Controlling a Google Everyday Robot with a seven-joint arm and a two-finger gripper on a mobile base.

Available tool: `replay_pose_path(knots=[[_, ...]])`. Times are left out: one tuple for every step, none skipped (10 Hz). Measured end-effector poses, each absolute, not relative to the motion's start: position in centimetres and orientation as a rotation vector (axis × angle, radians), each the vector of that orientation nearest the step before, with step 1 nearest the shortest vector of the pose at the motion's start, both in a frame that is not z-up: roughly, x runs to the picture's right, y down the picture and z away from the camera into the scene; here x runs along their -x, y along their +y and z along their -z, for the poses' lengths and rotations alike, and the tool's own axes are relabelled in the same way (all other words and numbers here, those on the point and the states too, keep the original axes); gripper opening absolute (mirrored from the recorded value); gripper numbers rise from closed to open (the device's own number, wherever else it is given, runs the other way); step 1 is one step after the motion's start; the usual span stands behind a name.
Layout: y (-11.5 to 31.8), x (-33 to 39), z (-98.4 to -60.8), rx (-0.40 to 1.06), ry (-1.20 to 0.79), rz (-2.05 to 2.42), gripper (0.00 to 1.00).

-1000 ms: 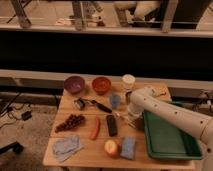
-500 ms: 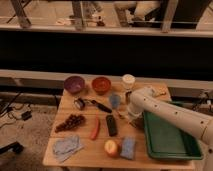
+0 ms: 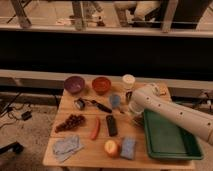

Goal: Place fork in red bowl

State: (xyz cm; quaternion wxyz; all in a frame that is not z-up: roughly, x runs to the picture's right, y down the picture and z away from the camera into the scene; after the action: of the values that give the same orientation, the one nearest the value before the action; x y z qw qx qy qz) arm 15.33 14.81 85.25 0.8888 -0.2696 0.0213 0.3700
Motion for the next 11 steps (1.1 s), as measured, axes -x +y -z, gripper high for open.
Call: replay_pose_path(knots=[[14.1,-15.4,-84.9,0.542,0.035,-0.778,0.18],[13.5,-15.5,-84.5,0.527,0.028,-0.783,0.18],[12.6,-15.5,-83.8,0.508,0.02,-0.787,0.18],[11.7,-15.5,-83.1,0.492,0.011,-0.792,0.18],[10.7,-15.4,-82.4,0.479,0.005,-0.794,0.18],[10.0,-15.0,-81.8,0.47,-0.001,-0.789,0.18],[9.6,-14.6,-81.4,0.463,-0.011,-0.785,0.18],[9.1,-14.3,-81.2,0.453,-0.022,-0.785,0.18],[8.8,-14.2,-81.0,0.446,-0.029,-0.785,0.18],[7.6,-13.7,-80.8,0.428,-0.047,-0.768,0.18],[6.2,-13.3,-80.8,0.411,-0.06,-0.754,0.18]])
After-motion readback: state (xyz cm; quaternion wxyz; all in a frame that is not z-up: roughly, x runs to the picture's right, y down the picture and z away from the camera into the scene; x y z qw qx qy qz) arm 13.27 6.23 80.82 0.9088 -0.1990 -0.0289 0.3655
